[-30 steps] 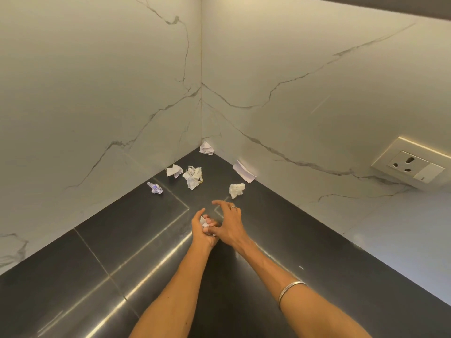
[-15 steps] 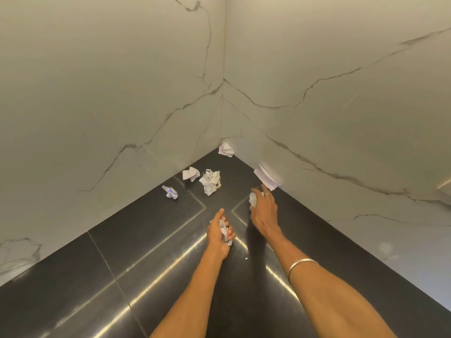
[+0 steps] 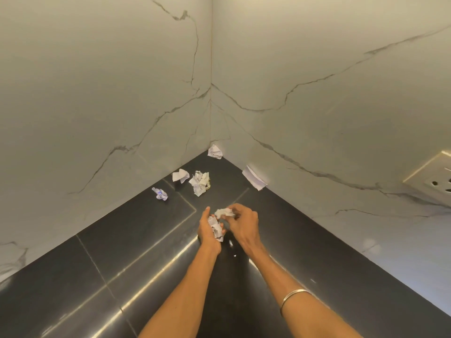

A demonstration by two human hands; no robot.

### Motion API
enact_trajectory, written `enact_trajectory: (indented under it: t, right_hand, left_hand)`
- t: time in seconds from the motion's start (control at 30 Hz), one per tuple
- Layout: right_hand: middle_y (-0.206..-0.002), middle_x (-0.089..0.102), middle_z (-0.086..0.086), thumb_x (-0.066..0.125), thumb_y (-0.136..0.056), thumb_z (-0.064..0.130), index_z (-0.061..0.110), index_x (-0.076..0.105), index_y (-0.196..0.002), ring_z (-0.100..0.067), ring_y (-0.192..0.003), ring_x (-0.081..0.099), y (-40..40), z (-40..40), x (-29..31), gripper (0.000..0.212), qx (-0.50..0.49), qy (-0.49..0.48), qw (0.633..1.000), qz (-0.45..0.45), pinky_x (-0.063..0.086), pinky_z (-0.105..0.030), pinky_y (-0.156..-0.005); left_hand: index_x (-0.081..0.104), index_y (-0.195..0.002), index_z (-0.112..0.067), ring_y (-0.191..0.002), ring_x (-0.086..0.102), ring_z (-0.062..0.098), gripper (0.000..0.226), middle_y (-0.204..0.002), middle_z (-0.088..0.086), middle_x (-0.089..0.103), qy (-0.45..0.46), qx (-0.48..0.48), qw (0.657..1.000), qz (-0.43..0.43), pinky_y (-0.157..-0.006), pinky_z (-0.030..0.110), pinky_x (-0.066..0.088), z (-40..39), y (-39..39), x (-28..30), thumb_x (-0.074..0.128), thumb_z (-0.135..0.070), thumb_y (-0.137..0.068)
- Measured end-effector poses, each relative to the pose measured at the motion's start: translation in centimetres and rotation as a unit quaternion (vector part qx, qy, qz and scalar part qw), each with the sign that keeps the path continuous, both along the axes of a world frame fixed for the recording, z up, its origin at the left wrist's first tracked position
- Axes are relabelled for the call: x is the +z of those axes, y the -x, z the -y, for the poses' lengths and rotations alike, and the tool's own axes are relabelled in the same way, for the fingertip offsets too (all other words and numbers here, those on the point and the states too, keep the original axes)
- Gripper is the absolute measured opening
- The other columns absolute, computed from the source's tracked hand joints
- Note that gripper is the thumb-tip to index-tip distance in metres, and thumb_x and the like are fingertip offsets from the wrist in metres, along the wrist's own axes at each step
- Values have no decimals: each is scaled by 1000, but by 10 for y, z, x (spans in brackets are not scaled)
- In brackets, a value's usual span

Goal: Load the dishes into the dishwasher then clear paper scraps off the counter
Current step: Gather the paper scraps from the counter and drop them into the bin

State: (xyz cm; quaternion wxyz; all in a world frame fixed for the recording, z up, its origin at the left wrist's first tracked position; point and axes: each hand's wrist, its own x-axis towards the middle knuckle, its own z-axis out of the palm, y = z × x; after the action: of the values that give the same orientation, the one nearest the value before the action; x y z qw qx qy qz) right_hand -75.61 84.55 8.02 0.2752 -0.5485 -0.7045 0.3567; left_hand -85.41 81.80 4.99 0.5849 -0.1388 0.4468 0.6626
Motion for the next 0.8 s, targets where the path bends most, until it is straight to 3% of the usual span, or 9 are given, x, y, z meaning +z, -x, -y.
enact_trajectory:
  t: [0.13, 0.23, 0.3, 0.37, 0.43, 0.5, 0.63, 0.73, 0.8]
  right_hand:
    - [-76, 73, 5, 72, -79, 16, 17, 78, -87, 2, -61, 63, 15, 16, 6, 10, 71, -1, 995, 73, 37, -1, -59]
    - [-86, 67, 3, 71, -79, 18, 11, 77, -89, -12, -85, 67, 31, 21, 4, 14, 99, 19, 989, 109, 47, -14, -66]
    - [-97, 58, 2, 55, -87, 21, 7, 67, -99, -24, -107, 59, 43, 25, 4, 22, 139, 27, 982, 127, 49, -29, -85]
    - [-115, 54, -5, 41, -97, 23, 8, 60, -112, -24, -115, 48, 54, 30, 6, 28, 192, -18, 967, 168, 37, -27, -92]
    - [-124, 53, -13, 37, -100, 17, 6, 59, -117, -26, -118, 45, 62, 29, 9, 30, 209, -25, 964, 165, 33, -28, -95]
    - [-116, 59, -11, 44, -95, 10, 9, 63, -111, -24, -111, 52, 66, 25, 16, 25, 200, -21, 970, 140, 40, -31, -95]
    - [-85, 65, 4, 55, -80, 2, 25, 57, -102, -12, -77, 65, 67, 9, 23, 32, 142, -14, 987, 75, 57, -27, -66]
    - [-81, 67, 9, 58, -87, 7, 28, 57, -103, -5, -73, 66, 63, -8, 19, 27, 81, -8, 997, 16, 55, -22, -65]
    - [-86, 68, 11, 54, -93, 13, 32, 60, -99, -5, -78, 64, 50, -25, 15, 21, 23, -55, 998, 8, 53, -24, -67]
  left_hand:
    - [64, -78, -9, -57, 66, 22, 39, -65, 9, 67, -19, -3, 999, 33, -58, 31, 54, 11, 5, 5, 65, -48, -81]
    - [66, -91, -9, -67, 69, 24, 47, -71, 7, 68, 0, -6, 1000, 14, -70, 35, 56, 21, 12, 8, 71, -52, -71]
    - [63, -94, -10, -61, 68, 21, 46, -64, 4, 67, 9, -14, 1000, -14, -66, 31, 56, 27, 21, 13, 73, -49, -72]
    - [54, -82, -14, -43, 61, 15, 30, -48, 0, 60, 2, -11, 1000, -13, -52, 23, 53, 28, 35, 13, 69, -40, -81]
    - [55, -74, -16, -46, 61, 16, 31, -51, 1, 61, 8, -23, 999, -34, -60, 27, 57, 25, 47, 7, 80, -33, -68]
    - [66, -74, -13, -60, 65, 22, 31, -65, 6, 68, 21, -18, 997, -68, -73, 37, 56, 18, 55, -2, 86, -31, -59]
    - [69, -74, -12, -44, 63, 13, 12, -57, 3, 69, 15, -8, 996, -88, -54, 27, 45, -1, 52, 8, 78, -19, -79]
    - [70, -81, -6, -49, 64, 17, 18, -65, 7, 70, 15, -4, 997, -82, -53, 29, 48, -20, 47, 8, 82, -18, -74]
    - [61, -82, -10, -41, 52, 16, 32, -61, 5, 59, 13, -13, 996, -88, -41, 24, 38, -32, 45, -1, 87, -20, -66]
